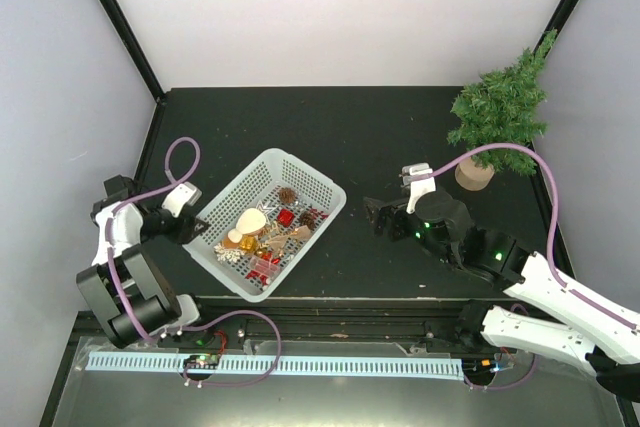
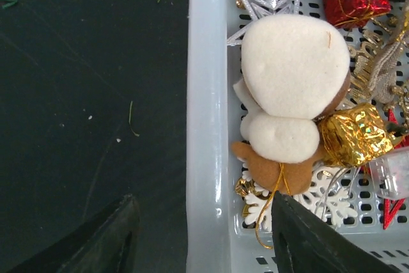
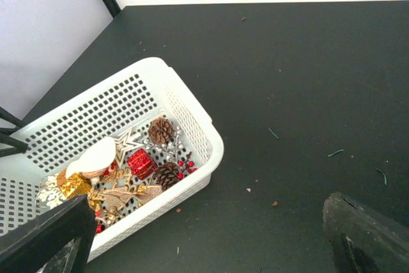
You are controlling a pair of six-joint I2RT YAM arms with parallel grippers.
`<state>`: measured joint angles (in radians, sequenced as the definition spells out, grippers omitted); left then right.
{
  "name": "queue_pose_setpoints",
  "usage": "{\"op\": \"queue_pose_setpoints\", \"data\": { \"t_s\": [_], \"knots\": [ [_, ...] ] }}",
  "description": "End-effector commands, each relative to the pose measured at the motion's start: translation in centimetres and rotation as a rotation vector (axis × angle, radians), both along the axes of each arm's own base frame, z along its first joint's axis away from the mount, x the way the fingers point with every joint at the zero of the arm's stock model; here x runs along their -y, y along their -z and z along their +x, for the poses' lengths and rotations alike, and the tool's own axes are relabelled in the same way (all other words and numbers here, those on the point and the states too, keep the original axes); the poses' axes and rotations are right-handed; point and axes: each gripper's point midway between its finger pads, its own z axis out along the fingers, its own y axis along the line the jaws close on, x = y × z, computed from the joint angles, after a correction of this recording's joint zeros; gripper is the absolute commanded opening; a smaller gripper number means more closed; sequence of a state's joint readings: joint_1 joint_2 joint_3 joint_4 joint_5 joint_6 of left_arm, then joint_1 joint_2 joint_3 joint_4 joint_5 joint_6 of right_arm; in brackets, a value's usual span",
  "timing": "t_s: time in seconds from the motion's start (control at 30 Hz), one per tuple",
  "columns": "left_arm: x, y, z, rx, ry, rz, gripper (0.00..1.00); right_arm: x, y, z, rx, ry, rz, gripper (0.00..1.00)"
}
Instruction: Decorate the small christmas tree
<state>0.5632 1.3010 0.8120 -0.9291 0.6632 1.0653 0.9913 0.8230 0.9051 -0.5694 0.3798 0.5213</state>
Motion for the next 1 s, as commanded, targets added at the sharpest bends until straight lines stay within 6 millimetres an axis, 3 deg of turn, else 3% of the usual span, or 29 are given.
{"op": "queue_pose_setpoints", "data": {
  "t_s": [0.0,0.13,0.27,0.5,0.6,0.73,0.83,0.97],
  "knots": [
    [0.4,-2.1,0.3,0.088,0.019,-0.017,0.63,0.3,-1.5,0.3,0.029,0.015,0.018,0.97],
    [0.7,-3.2,0.3,0.118,0.027,-0.026,0.8,0.1,-1.7,0.5,0.035,0.016,0.008,0.97],
    [0.7,-6.0,0.8,0.18,0.025,-0.015,0.97,0.0,-3.7,0.8,0.085,0.003,-0.018,0.98],
    [1.1,-13.4,1.7,0.32,0.008,-0.029,0.99,2.0,-9.9,3.5,0.181,0.142,-0.184,0.98],
    [1.8,-15.8,1.9,0.359,-0.024,-0.078,0.99,4.1,-13.3,4.8,0.265,0.25,-0.198,0.98],
    [3.4,-18.0,1.3,0.39,-0.043,-0.17,0.99,9.2,-17.8,6.7,0.384,0.559,-0.258,0.98],
    [5.3,-18.2,0.6,0.4,-0.011,-0.197,0.99,11.9,-19.8,8.0,0.43,0.73,-0.25,0.98],
    [6.8,-17.5,0.8,0.406,0.014,-0.185,0.99,15.6,-20.8,10.3,0.47,0.915,-0.231,0.98]
  ]
}}
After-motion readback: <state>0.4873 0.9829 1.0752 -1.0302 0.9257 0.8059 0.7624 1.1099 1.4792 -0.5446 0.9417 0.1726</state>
